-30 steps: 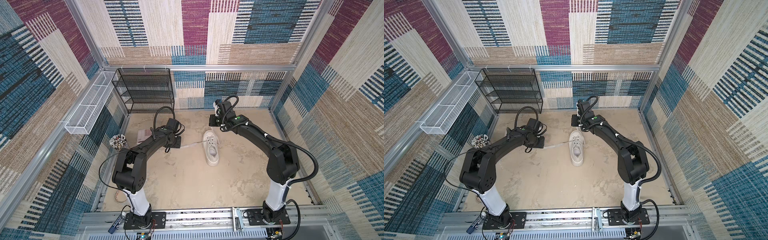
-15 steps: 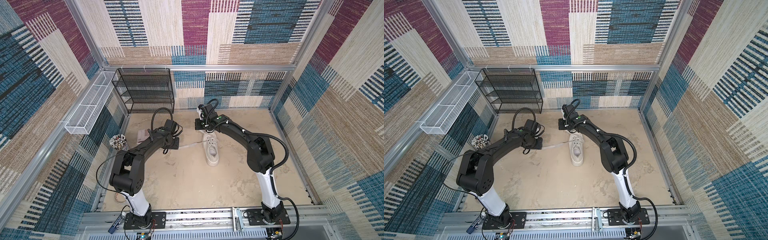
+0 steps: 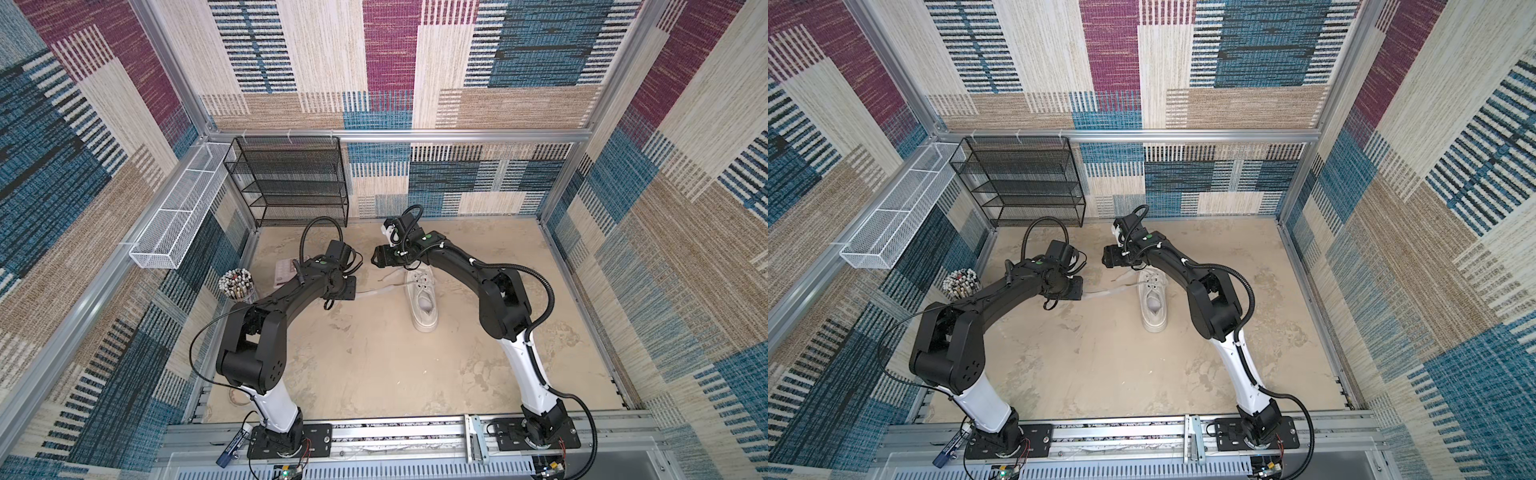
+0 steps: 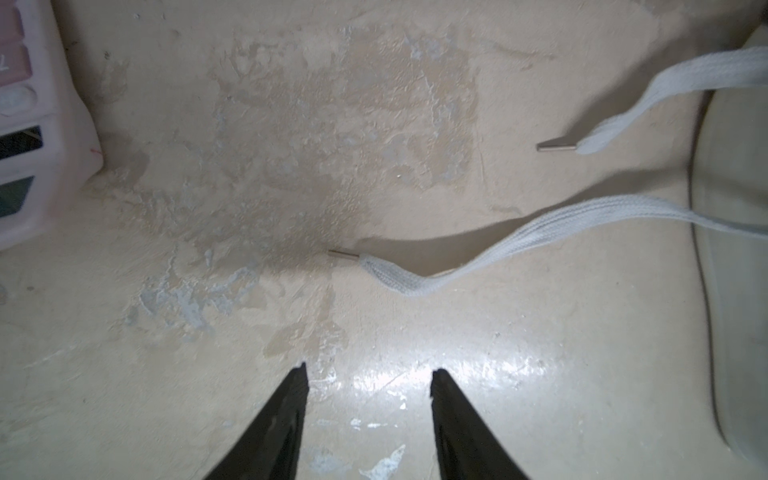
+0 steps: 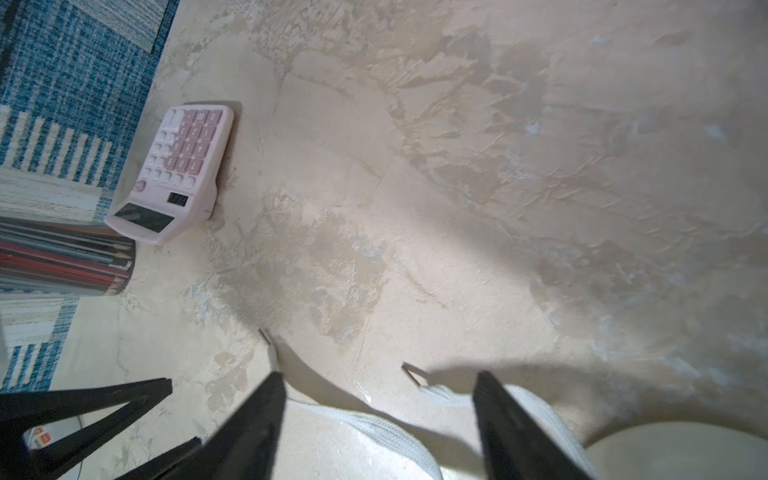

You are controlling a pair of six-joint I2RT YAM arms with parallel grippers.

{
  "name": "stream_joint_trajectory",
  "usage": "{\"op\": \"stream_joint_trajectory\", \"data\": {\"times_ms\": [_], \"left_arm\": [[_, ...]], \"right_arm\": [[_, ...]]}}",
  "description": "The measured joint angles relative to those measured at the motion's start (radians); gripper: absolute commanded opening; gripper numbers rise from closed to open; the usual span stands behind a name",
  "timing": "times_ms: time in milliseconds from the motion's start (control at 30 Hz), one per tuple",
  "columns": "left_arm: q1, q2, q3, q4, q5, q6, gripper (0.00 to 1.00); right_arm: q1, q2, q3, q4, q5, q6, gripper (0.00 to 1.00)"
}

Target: Tie the shoes

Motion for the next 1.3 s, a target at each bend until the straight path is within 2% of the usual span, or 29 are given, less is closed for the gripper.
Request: {"op": "stream_joint_trajectory", "data": {"times_ms": [300, 533, 767, 933, 1100, 1200, 1300], "left_arm": [[0.0, -0.005, -0.017, -0.001, 0.016, 0.0, 0.53], [0.0, 0.038, -0.003, -0.005, 0.018, -0.005, 0.51], [-0.009, 0.101, 0.059, -0.013, 0.026, -0.023, 0.49], [-0.071, 0.129, 0.137, 0.0, 0.093, -0.035, 0.5], [-0.128, 0.195, 0.209, 0.04, 0.184, -0.105, 0.49], [-0.134, 0.237, 0.229, 0.08, 0.248, -0.161, 0.49], [-0.135, 0.267, 0.245, 0.105, 0.288, -0.209, 0.45]], "right_arm": [[0.0, -0.03, 0.001, 0.0, -0.009, 0.008, 0.81], [0.0, -0.068, 0.004, -0.028, 0.11, -0.008, 0.79], [-0.01, -0.136, -0.107, -0.037, 0.159, -0.015, 0.78], [-0.075, -0.226, -0.224, -0.016, 0.173, 0.002, 0.78], [-0.154, -0.326, -0.325, 0.01, 0.192, 0.008, 0.78], [-0.185, -0.368, -0.369, 0.019, 0.192, 0.008, 0.78], [-0.211, -0.398, -0.407, 0.02, 0.193, 0.004, 0.78]]}}
